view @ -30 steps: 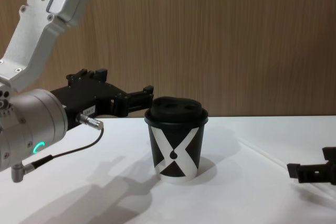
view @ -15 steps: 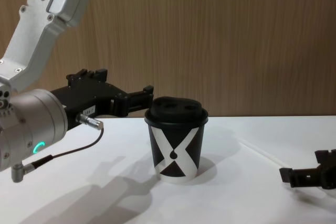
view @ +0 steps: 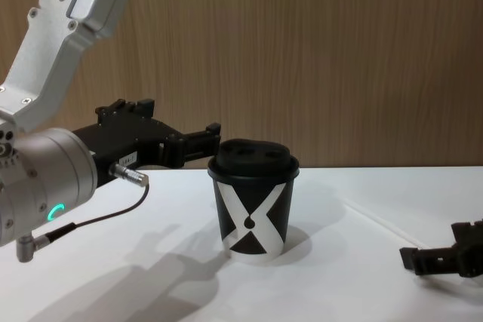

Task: Pick up the straw with one hand, pass it to the other hand, and insert it into the cup.

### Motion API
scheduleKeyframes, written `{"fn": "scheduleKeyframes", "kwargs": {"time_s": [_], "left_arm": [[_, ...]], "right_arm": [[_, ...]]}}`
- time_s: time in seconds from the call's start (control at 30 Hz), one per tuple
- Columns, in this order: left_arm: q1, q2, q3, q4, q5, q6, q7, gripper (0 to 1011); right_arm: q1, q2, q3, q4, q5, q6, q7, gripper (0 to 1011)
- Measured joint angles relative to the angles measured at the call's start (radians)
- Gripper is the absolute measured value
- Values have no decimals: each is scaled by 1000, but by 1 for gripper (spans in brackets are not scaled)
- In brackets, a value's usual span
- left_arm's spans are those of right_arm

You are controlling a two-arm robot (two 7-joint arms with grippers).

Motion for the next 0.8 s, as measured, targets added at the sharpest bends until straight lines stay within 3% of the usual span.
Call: {"fn": "scheduleKeyframes", "kwargs": {"time_s": [0.13, 0.33, 0.8], "left_arm": [[0, 0, 0, 0, 0, 0, 0, 1003], [0, 0, 0, 0, 0, 0, 0, 1003], [0, 0, 0, 0, 0, 0, 0, 1003]], "right_arm": [[1, -4, 3, 2, -1, 7, 0, 996], [3, -9, 8, 4, 0, 16, 6, 870], [-4, -7, 22, 5, 7, 20, 25, 413]]}}
